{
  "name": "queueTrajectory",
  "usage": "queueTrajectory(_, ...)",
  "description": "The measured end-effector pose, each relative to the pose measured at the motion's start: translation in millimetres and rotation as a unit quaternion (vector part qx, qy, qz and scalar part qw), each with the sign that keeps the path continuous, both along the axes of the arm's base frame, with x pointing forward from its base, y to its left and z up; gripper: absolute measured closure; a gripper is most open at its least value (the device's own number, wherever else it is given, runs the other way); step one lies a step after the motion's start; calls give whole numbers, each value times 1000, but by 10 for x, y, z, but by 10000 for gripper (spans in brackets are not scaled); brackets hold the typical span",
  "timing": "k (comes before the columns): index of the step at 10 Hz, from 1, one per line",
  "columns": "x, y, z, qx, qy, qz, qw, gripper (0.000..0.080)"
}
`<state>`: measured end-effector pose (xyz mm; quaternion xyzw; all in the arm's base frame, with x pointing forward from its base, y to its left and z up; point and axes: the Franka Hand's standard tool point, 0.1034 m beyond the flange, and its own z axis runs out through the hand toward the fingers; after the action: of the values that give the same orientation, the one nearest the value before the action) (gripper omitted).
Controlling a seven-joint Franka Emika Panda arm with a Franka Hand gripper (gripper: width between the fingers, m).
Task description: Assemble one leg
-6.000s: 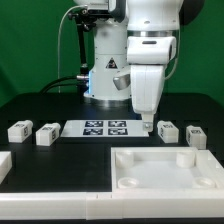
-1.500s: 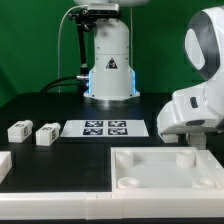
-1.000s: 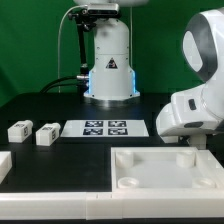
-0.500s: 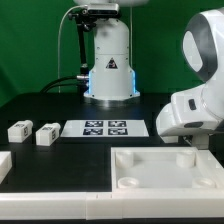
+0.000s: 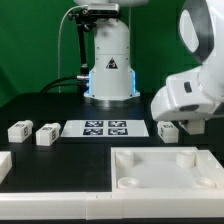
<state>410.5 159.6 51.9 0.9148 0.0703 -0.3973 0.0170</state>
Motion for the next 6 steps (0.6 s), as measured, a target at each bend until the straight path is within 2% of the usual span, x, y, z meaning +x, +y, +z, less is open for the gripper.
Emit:
queueTrajectory(2,53,-37,291,-4,-1,2,1000,509)
queueTrajectory(5,72,-25,276,-2,-11,1,1000,509)
queueTrajectory(6,201,17,229,10,-70,-4,998,509)
